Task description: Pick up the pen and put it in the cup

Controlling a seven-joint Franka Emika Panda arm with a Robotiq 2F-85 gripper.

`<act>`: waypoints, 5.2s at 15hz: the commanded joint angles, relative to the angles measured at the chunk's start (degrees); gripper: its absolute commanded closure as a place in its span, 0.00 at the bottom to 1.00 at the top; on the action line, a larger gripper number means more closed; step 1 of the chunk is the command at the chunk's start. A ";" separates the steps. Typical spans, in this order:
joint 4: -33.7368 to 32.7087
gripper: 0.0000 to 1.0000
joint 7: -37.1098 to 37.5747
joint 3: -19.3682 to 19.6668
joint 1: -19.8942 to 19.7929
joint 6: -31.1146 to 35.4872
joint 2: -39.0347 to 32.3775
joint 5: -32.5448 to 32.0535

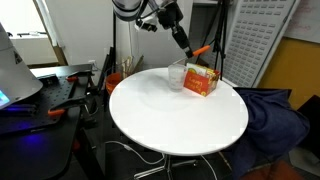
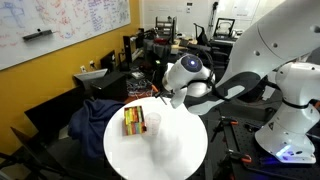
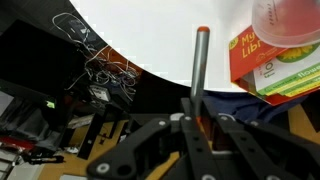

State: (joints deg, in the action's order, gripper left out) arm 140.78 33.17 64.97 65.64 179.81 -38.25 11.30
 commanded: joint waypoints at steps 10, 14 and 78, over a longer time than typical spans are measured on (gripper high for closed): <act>2.22 0.96 0.01 2.92 10.62 7.63 -18.25 17.45; 1.92 0.96 0.54 2.62 12.29 7.32 -22.70 20.38; -1.37 0.00 -0.55 -5.23 11.40 18.18 -22.50 28.08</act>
State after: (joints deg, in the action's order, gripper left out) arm 137.82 32.82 59.12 77.59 197.99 -63.56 40.70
